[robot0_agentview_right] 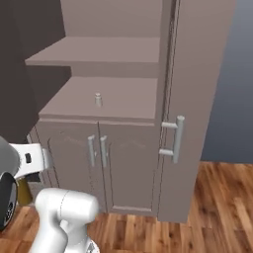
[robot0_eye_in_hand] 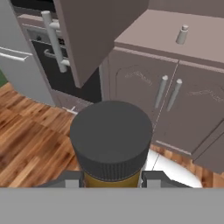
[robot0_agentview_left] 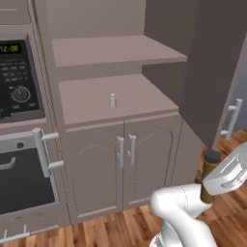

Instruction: Collect the turmeric, ketchup, and shaker from the cabinet and place them next to the stove.

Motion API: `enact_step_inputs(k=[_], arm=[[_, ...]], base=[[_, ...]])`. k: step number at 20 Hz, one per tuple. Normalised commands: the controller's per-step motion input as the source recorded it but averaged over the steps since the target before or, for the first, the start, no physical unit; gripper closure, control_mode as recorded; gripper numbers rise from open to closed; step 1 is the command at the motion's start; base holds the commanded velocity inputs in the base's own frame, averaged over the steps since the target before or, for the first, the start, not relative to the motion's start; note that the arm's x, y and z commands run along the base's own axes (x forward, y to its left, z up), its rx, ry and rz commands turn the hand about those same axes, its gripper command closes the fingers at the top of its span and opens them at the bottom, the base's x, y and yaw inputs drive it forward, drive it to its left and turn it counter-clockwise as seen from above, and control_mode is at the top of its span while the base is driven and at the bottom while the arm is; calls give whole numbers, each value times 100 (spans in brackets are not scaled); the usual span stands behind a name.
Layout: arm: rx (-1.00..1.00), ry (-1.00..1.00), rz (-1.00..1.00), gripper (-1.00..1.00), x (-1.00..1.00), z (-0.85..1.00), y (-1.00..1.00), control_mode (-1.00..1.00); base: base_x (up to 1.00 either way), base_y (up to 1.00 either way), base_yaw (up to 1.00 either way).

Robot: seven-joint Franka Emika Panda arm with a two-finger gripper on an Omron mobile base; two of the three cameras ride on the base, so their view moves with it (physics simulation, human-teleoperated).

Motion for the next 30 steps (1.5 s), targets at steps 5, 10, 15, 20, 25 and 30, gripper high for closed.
enact_step_inputs(k=[5,10,15,20,25,30], arm=[[0,0,0,100,0,0,0,100],[0,0,0,100,0,0,0,100],[0,0,0,100,0,0,0,100],[0,0,0,100,0,0,0,100],[0,0,0,100,0,0,0,100],[0,0,0,100,0,0,0,100]], base=[[-45,-32,-41],[-37,-38,-43],[-27,-50,-41],[-10,-47,-47],[7,-51,-48],[33,-49,-43]])
